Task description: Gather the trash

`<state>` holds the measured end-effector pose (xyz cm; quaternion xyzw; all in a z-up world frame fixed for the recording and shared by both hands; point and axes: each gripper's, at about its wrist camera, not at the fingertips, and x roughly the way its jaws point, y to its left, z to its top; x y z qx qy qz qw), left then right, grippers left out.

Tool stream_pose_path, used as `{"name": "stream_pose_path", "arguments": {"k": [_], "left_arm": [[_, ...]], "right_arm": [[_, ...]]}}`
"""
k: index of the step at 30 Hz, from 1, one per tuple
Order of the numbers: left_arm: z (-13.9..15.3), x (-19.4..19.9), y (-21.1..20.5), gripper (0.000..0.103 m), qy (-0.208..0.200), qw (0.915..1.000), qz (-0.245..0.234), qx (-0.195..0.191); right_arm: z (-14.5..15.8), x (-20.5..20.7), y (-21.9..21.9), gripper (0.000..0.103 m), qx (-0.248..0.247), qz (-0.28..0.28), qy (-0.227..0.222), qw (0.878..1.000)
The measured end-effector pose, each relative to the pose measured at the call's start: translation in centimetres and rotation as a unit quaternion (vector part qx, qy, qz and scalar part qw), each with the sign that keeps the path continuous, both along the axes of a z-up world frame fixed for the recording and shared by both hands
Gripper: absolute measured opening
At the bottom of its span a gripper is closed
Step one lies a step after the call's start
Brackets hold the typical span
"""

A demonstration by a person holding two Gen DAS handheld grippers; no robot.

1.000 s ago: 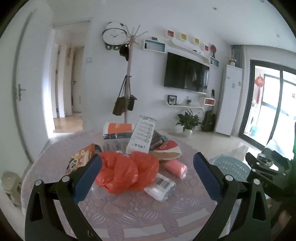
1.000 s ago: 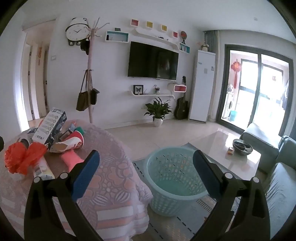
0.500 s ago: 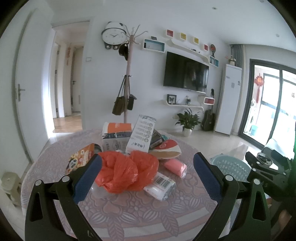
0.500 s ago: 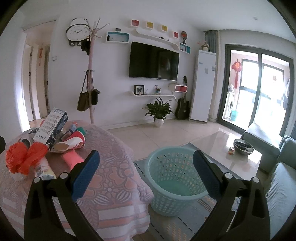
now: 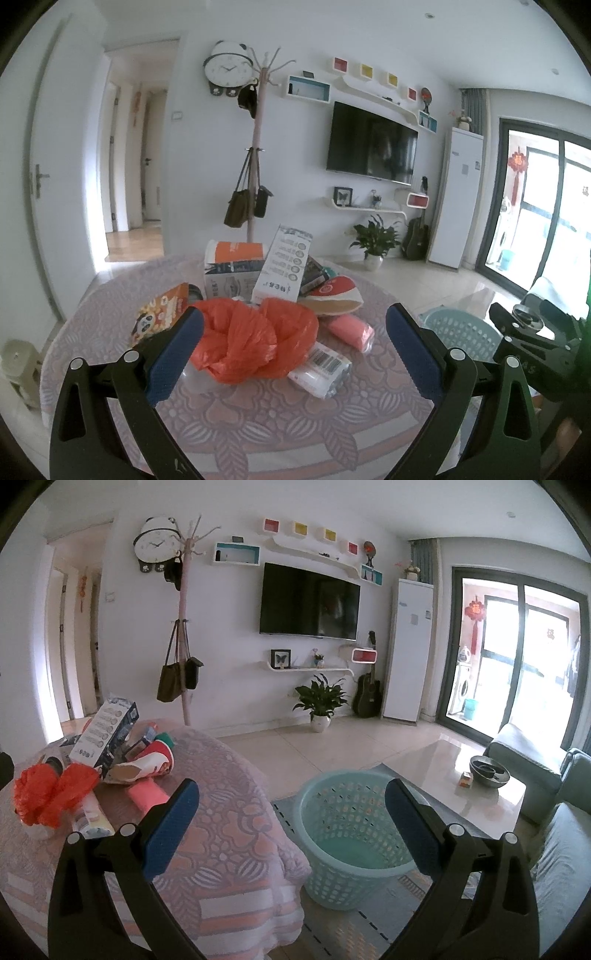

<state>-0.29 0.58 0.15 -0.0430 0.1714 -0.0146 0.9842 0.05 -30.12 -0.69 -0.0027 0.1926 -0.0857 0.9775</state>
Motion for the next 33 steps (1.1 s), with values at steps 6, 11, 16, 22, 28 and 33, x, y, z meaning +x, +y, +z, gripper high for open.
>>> {"name": "stream_pose_path", "arguments": {"k": [6,11,16,22,28,33], "left_arm": [[-0.1,-0.3,0.2,0.096,-0.003,1.0,0.0,-0.003],[-0.2,-0.2,0.3,0.096,-0.002,1.0,0.001,-0.005],[-1.0,0.1,0.8,0.096,0.005,1.0,0.004,-0.007],[-0.6,-0.1,1.7,0.096,0.01,0.9999,0.002,-0.011],[-0.3,-0.3,2.3,0.096,0.015,0.9997,0.01,-0.013],[-0.1,-0.5,2.8,0.096,0.016,0.9996,0.01,-0.019]], "right_arm": [[0.3,0.1,0.2,0.095,0.001,0.004,-0.004,1.0],[0.3,0.2,0.6,0.095,0.001,0.006,-0.007,1.0],[0.0,0.6,0.9,0.095,-0.005,0.001,0.003,1.0],[-0.4,0.9,0.5,0.092,0.006,-0.005,0.021,1.0],[-0.4,0.7,0.6,0.092,0.002,-0.001,0.017,1.0],[-0.4,0.3,1.0,0.092,-0.001,0.005,0.017,1.0]]}}
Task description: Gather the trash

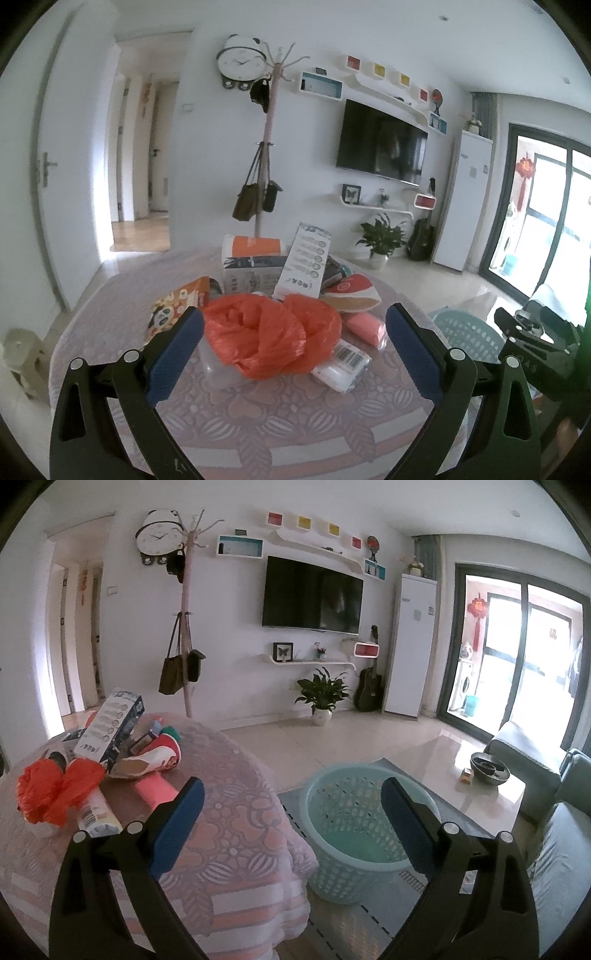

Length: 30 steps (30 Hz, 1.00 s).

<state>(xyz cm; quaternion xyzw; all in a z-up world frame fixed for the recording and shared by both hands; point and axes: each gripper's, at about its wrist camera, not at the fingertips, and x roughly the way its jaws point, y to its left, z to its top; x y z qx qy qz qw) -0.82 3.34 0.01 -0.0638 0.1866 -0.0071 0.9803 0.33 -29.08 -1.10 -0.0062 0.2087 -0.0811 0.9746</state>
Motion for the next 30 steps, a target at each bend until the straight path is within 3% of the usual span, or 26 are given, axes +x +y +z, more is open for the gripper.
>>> {"name": "stream_pose_path", "arguments": {"k": [8,13,16,18,20,24,30], "left_arm": [[-0.2,0.2,1.9,0.096,0.015,0.9987,-0.015,-0.047],[-0.2,0.0,2.6,0.095,0.027,0.9993,-0.01,-0.025],[-0.4,-0.3,3.2,0.095,0.039,0.9992,-0.011,-0.006],[-0.5,-0.1,4.1,0.095,0.047,0.9988,-0.013,-0.009],[-0.7,0.9,4.8,0.095,0.069,0.9967,-0.034,-0.026],[-1.5,3.6,5.3,0.095,0.108,0.9922,-0.049,-0.038],[-3.0,8.3,4.0,0.091,0.16,0.986,-0.042,-0.015]], "right_arm": [[-0.2,0.2,1.0,0.092,-0.009,0.009,0.012,1.0],[-0.5,0.7,2.1,0.091,-0.017,0.036,0.03,0.999],[-0.3,0.7,3.0,0.084,-0.018,0.059,0.027,0.998],[-0.3,0.8,3.7,0.072,-0.019,0.075,0.028,0.997],[-0.3,1.0,4.3,0.064,-0.018,0.091,0.035,0.995],[-0.4,1.9,5.0,0.063,0.015,0.136,0.048,0.989],[-1.8,3.8,6.0,0.063,0.065,0.196,0.08,0.975]]}}
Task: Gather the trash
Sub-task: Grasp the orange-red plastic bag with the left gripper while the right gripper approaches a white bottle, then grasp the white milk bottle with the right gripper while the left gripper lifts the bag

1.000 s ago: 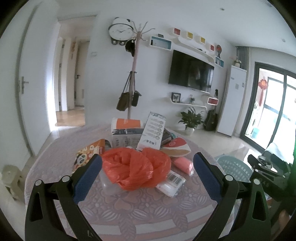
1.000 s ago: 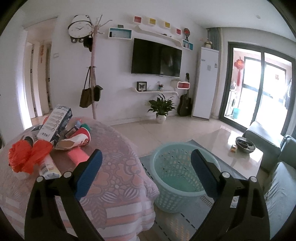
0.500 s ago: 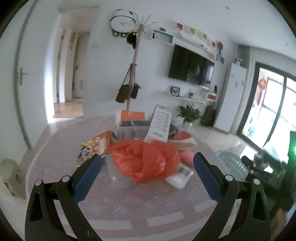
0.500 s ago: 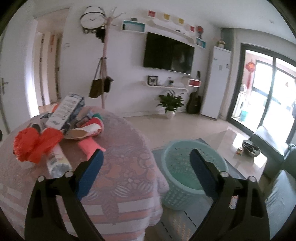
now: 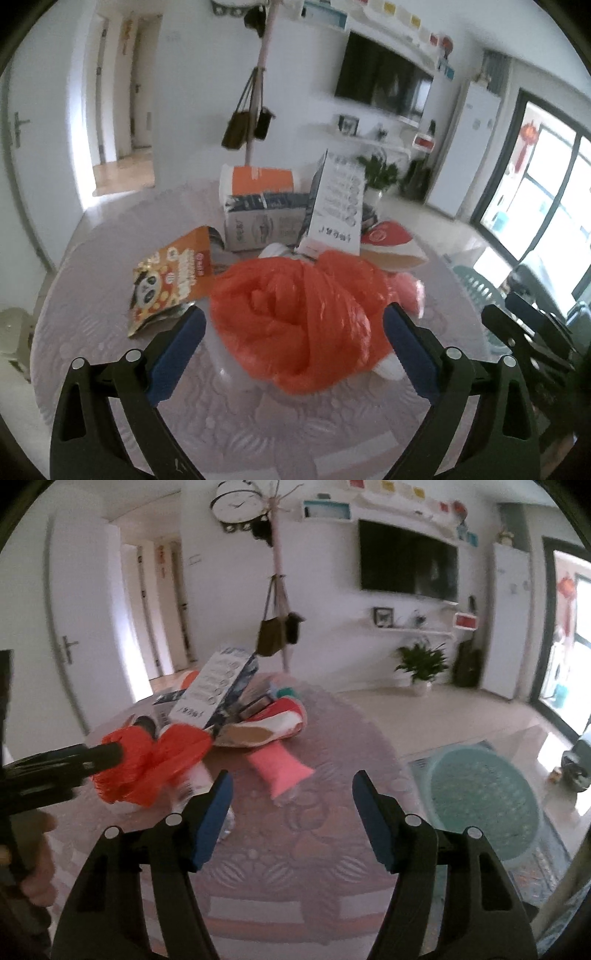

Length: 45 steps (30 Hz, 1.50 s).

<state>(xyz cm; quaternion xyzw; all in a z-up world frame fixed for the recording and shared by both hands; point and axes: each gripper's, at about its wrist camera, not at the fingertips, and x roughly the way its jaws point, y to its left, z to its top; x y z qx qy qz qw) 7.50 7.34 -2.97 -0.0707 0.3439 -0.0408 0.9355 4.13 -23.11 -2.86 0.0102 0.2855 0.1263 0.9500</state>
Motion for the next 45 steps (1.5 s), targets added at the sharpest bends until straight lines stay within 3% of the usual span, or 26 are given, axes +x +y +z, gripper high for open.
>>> {"name": "stream_pose_path", "arguments": {"k": [3,5,8,17,21,28,33,38,42,45], "left_arm": [[-0.9,1.2,-0.8,0.086,0.026,0.9994,0.002,0.025],[-1.0,1.3,-1.3,0.086,0.026,0.999,-0.003,0.037],[-1.1,1.3,-2.0,0.078,0.027,0.9978,-0.001,0.06],[-1.1,-0.3,-2.4,0.051,0.008,0.9973,-0.025,0.069],[0.0,-1.2,-1.9,0.039,-0.017,0.9983,-0.034,0.045],[3.4,-3.8,2.2,0.037,-0.078,0.9968,0.011,0.013],[4.6,-5.5,6.4,0.037,-0.102,0.993,0.058,-0.008],[4.0,-5.9,8.6,0.037,-0.096,0.9921,0.076,-0.029],[3.7,-5.9,9.0,0.037,-0.093,0.9922,0.077,-0.029],[3.7,-5.9,9.0,0.037,-0.093,0.9923,0.077,-0.027]], "right_arm": [[-0.1,0.3,0.4,0.063,-0.003,0.006,0.001,1.0],[-0.2,0.8,0.5,0.063,-0.001,0.015,0.007,1.0],[-0.3,1.4,0.7,0.063,0.012,0.033,0.021,0.999],[-1.2,2.1,1.9,0.063,0.012,0.054,0.036,0.998],[-1.4,2.3,2.5,0.063,0.01,0.061,0.039,0.997],[-1.1,3.9,3.5,0.064,0.022,0.071,0.05,0.996],[-1.3,5.6,6.6,0.064,0.0,0.108,0.07,0.992],[-2.9,7.5,10.4,0.063,-0.037,0.139,0.098,0.985],[-4.2,9.1,11.3,0.063,-0.019,0.154,0.14,0.978],[-5.3,9.0,12.2,0.057,-0.041,0.168,0.166,0.971]]}}
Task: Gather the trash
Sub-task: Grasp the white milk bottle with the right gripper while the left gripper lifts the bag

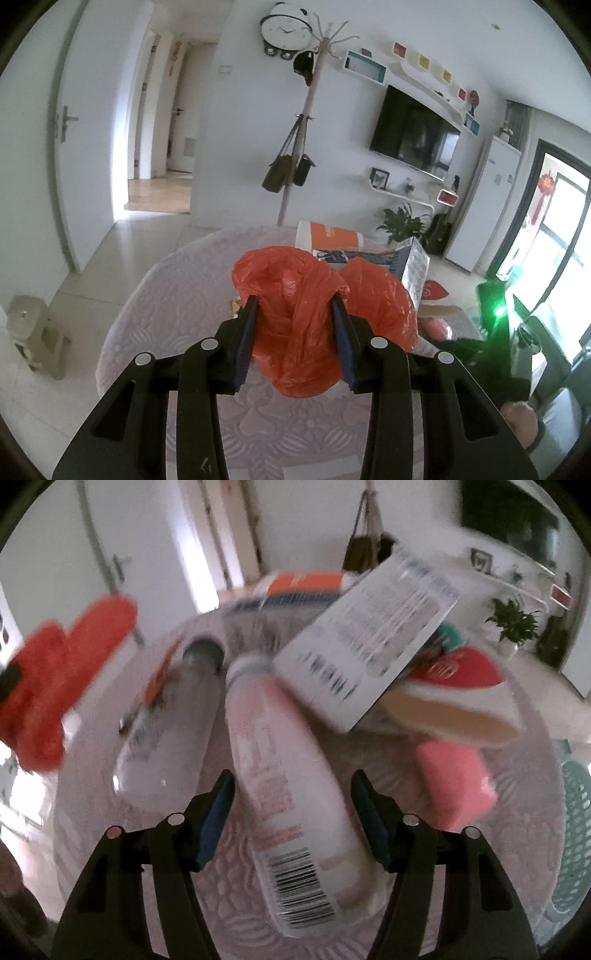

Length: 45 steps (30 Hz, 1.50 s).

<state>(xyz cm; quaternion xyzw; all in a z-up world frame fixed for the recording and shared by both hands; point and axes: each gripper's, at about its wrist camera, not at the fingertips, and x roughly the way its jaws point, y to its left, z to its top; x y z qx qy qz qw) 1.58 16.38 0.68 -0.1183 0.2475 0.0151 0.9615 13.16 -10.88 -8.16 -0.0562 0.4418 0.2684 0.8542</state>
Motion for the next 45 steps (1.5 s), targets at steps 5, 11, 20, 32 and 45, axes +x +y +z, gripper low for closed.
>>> {"name": "stream_pose_path", "arguments": {"k": [5,11,20,32,45], "left_arm": [[0.0,-0.6,-0.1,0.037,-0.005,1.0,-0.003,0.001],[1.8,-1.7,-1.5,0.037,-0.031,0.9995,-0.008,0.005],[4.0,-2.5,-4.8,0.037,-0.055,0.9982,-0.019,0.015],[3.1,-2.3,-6.9,0.038,-0.034,0.9984,-0.042,0.02],[2.5,-2.8,-6.6,0.039,-0.029,0.9985,-0.045,0.003]], "right_arm": [[0.7,-1.5,-0.8,0.047,0.034,-0.003,-0.008,0.999],[3.9,-4.1,-3.1,0.046,0.075,0.001,-0.04,0.996],[7.6,-5.7,-6.7,0.045,0.105,0.004,-0.063,0.992],[1.7,-8.9,-7.2,0.044,0.055,0.013,0.019,0.998],[0.3,-4.9,-4.5,0.045,0.04,0.033,0.114,0.992]]}}
